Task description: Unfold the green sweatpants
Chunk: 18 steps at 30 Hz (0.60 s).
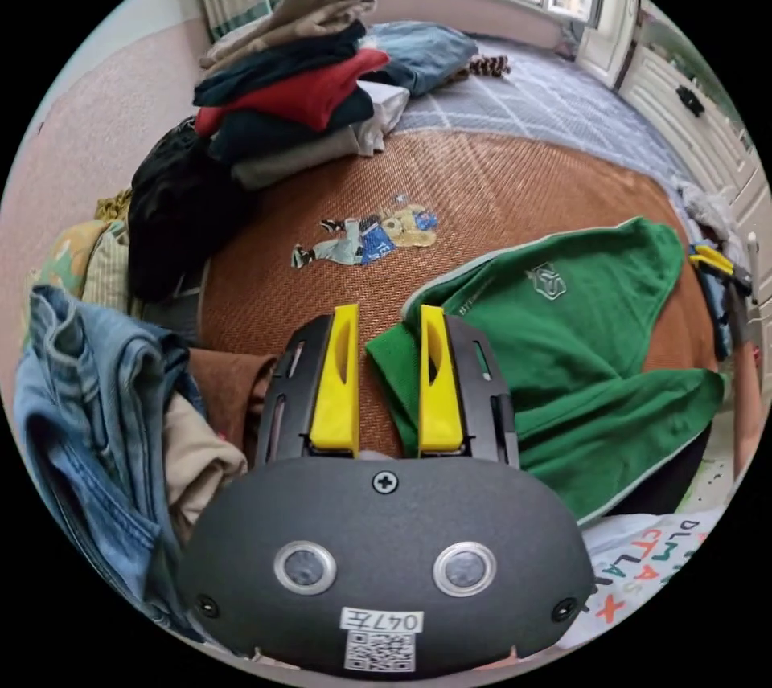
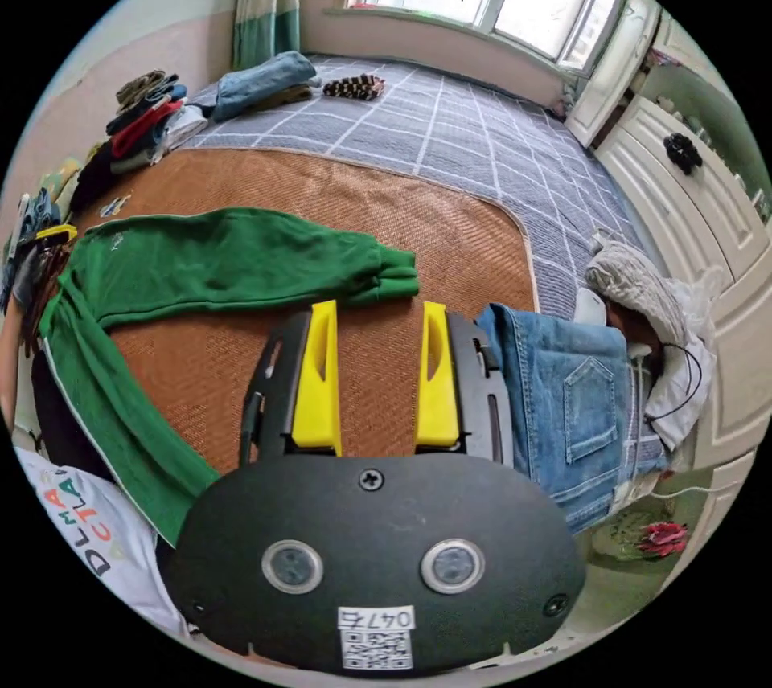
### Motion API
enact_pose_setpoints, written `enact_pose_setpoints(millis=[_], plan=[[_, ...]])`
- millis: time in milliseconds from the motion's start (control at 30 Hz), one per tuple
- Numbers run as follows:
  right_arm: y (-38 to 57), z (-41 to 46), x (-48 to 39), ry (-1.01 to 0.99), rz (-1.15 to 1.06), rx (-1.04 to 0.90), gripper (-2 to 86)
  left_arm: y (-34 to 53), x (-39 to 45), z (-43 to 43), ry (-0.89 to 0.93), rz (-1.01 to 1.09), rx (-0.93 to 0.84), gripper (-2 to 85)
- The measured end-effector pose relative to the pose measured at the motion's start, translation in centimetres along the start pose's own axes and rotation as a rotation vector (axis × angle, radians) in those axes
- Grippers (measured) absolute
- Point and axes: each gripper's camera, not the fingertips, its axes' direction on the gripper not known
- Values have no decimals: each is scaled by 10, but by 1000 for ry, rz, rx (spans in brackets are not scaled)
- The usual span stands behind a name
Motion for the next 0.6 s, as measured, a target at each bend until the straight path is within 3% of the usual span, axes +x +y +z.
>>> enact_pose_setpoints(millis=[167, 400, 600], plan=[[174, -78, 46, -49, 188, 68, 92, 130, -27, -64, 193, -18, 44, 105], [433, -89, 79, -395, 596, 67, 110, 380, -85, -43, 452, -353, 16, 112], [499, -77, 106, -600, 771, 160, 145, 445, -97, 12, 609, -455, -28, 169]])
